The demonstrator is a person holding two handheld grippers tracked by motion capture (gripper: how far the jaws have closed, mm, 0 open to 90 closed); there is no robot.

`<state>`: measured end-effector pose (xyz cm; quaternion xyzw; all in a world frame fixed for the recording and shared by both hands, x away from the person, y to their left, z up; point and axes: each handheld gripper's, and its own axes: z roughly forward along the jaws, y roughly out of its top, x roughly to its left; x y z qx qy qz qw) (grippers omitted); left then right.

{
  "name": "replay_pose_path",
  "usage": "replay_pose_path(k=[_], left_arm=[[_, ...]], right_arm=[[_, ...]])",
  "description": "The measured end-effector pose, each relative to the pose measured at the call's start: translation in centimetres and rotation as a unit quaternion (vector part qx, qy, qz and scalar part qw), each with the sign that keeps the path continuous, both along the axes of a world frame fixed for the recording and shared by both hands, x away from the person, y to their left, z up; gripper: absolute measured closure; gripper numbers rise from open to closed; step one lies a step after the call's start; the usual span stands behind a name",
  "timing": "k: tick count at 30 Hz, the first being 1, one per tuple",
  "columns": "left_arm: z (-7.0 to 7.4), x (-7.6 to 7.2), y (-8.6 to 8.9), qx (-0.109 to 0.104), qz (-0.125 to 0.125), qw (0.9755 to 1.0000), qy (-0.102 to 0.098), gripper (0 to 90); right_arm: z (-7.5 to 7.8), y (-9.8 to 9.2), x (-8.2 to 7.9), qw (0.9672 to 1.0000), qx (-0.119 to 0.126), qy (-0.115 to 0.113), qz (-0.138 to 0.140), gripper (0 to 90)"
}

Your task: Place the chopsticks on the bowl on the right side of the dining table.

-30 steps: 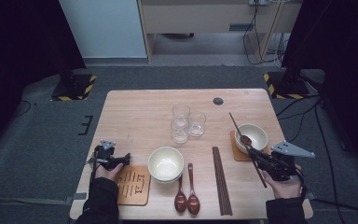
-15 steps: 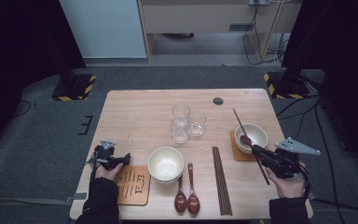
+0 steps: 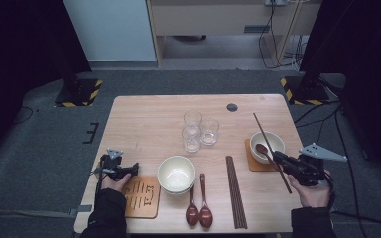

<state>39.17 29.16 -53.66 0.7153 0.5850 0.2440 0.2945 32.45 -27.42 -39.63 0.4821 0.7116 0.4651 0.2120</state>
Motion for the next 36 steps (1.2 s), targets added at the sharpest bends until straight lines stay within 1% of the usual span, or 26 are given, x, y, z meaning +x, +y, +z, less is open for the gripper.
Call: replay_pose_path(k=[15,26,36], left_arm=[[0.0,0.0,0.0,0.000,0.000,1.0000,0.000,3.2],[0.0,0.0,0.0,0.000,0.000,1.0000,0.000,3.2],[0.0,0.0,0.0,0.000,0.000,1.0000,0.000,3.2]], right_arm=[[0.4,-1.6,1.0,0.9999,0.000,-0.002,-0.010,85.4],[0.3,-2.7,2.3,0.9998,-0.003,-0.002,-0.020,85.4],[0.1,-3.4,3.5,0.9996,-0.009,0.004,-0.026,85.4]])
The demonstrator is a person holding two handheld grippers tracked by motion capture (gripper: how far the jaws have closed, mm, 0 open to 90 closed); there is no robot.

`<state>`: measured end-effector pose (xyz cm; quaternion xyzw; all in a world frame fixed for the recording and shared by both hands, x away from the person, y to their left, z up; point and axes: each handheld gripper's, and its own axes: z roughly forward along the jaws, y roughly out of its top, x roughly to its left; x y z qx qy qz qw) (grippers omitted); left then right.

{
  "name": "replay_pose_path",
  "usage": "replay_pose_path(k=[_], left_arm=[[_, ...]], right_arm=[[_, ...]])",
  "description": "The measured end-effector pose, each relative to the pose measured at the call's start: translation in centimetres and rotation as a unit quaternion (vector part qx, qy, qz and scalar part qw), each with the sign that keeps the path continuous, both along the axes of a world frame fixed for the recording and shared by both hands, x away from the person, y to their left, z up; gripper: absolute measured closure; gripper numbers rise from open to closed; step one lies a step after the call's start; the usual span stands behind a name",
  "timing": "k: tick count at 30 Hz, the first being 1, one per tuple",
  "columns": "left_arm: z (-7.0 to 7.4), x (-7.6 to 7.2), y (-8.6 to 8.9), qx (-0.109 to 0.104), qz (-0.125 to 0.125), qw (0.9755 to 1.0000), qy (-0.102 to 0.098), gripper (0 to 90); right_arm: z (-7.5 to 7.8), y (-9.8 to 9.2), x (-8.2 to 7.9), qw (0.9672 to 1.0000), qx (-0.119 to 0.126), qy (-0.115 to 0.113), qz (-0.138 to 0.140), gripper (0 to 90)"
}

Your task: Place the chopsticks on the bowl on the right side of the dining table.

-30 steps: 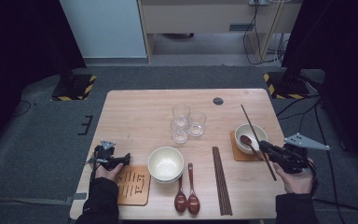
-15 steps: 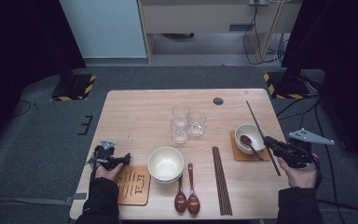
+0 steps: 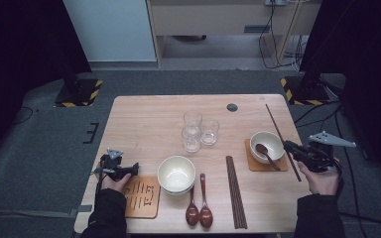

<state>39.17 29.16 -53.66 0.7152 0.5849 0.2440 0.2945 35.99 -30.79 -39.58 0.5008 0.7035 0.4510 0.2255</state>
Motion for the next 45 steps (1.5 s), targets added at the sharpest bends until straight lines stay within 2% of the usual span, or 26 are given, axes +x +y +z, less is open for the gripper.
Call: replay_pose_path(k=[15,24,29,45], left_arm=[[0.0,0.0,0.0,0.000,0.000,1.0000,0.000,3.2],[0.0,0.0,0.0,0.000,0.000,1.0000,0.000,3.2],[0.0,0.0,0.0,0.000,0.000,1.0000,0.000,3.2],[0.0,0.0,0.0,0.000,0.000,1.0000,0.000,3.2]], right_arm=[[-0.2,-0.4,1.7,0.9999,-0.008,0.004,-0.007,85.4],[-0.9,-0.7,3.0,0.9996,-0.018,0.017,-0.009,85.4],[-1.2,-1.1,3.6,0.9995,-0.016,0.022,-0.012,85.4],[-2.3,-1.0,4.9,0.9990,-0.027,0.036,-0.003,85.4]])
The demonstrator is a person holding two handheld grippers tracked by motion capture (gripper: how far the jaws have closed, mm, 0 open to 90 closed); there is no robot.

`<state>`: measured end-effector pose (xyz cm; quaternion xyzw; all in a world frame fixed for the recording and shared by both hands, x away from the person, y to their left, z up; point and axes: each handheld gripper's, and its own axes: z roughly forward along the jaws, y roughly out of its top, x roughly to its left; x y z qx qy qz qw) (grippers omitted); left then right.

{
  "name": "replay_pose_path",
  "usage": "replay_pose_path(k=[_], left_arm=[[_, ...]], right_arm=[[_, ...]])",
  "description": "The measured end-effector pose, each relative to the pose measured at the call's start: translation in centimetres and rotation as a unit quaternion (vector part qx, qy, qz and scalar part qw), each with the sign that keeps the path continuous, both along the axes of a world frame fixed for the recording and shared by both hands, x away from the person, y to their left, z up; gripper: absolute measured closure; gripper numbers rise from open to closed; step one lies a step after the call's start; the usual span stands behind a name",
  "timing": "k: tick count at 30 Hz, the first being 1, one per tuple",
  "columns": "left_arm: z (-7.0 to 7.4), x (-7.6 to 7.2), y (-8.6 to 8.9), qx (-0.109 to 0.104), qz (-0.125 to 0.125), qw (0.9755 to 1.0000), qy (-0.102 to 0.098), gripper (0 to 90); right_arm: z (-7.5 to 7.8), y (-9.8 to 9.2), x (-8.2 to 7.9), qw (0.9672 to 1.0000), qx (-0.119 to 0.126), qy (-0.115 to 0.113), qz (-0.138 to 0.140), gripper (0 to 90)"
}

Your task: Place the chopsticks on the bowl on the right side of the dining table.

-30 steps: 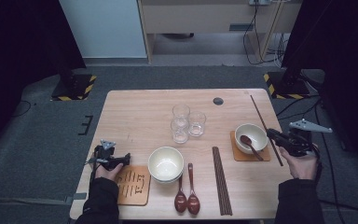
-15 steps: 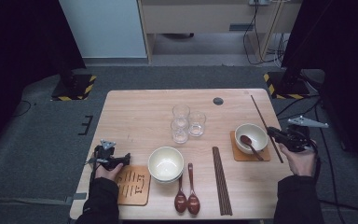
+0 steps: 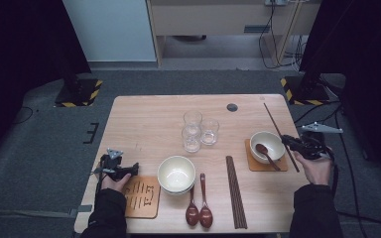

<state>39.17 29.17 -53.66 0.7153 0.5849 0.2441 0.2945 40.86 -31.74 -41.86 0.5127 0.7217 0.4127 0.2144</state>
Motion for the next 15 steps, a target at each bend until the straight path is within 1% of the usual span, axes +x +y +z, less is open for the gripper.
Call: replay_pose_path(k=[3,4,6,10,15], left_arm=[[0.0,0.0,0.0,0.000,0.000,1.0000,0.000,3.2],[0.0,0.0,0.0,0.000,0.000,1.0000,0.000,3.2],[0.0,0.0,0.0,0.000,0.000,1.0000,0.000,3.2],[0.0,0.0,0.0,0.000,0.000,1.0000,0.000,3.2],[0.0,0.0,0.0,0.000,0.000,1.0000,0.000,3.2]], right_arm=[[-0.3,0.1,0.1,1.0000,-0.004,0.005,0.003,85.4],[-0.4,0.2,0.1,1.0000,-0.001,0.007,0.001,85.4],[-0.9,0.0,0.2,0.9999,-0.006,0.013,0.001,85.4],[-1.5,-0.1,0.3,0.9997,-0.007,0.024,0.001,85.4],[-2.0,0.2,0.5,0.9995,-0.015,0.027,0.004,85.4]])
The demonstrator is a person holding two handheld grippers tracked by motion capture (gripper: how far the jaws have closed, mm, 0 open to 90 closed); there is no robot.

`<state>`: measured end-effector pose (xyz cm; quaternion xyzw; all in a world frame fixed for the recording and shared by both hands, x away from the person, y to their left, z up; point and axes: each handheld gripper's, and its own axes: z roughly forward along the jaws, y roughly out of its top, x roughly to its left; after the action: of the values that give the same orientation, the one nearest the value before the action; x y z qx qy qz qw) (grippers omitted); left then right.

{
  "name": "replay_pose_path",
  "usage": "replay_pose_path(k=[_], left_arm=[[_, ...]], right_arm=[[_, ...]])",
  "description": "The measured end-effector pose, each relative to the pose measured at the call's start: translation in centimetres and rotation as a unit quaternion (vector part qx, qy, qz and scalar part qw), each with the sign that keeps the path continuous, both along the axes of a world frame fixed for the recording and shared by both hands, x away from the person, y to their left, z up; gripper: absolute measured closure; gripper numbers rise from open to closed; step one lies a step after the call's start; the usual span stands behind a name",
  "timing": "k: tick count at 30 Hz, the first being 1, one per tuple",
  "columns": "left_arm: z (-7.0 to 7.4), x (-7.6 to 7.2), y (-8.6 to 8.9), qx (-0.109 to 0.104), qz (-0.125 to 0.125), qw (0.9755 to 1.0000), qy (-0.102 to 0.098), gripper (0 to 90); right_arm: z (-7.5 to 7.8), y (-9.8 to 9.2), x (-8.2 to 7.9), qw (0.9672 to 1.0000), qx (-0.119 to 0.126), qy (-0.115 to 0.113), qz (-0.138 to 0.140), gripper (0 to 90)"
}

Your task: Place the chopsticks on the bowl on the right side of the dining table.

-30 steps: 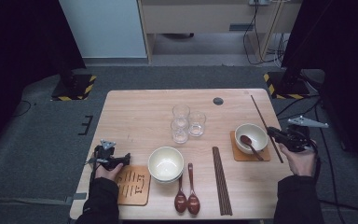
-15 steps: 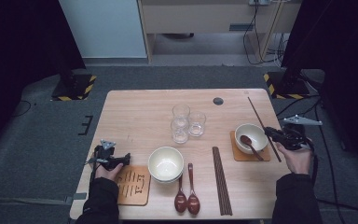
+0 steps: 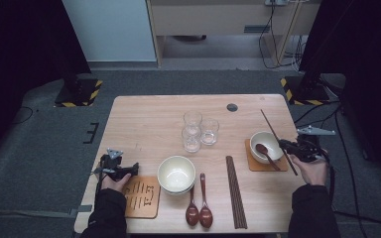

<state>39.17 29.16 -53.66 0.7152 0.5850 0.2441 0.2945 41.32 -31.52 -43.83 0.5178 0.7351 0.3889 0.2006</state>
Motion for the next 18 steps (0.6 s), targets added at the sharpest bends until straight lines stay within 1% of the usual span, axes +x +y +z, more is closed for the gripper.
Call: replay_pose_path(k=[5,8,18], left_arm=[[0.0,0.0,0.0,0.000,0.000,1.0000,0.000,3.2],[0.0,0.0,0.0,0.000,0.000,1.0000,0.000,3.2],[0.0,0.0,0.0,0.000,0.000,1.0000,0.000,3.2]], right_arm=[[-0.5,0.5,0.3,0.9999,-0.008,0.006,0.006,85.4],[-0.7,0.7,0.5,0.9999,-0.008,0.009,0.005,85.4],[-1.4,1.5,1.0,0.9995,-0.021,0.020,0.011,85.4]])
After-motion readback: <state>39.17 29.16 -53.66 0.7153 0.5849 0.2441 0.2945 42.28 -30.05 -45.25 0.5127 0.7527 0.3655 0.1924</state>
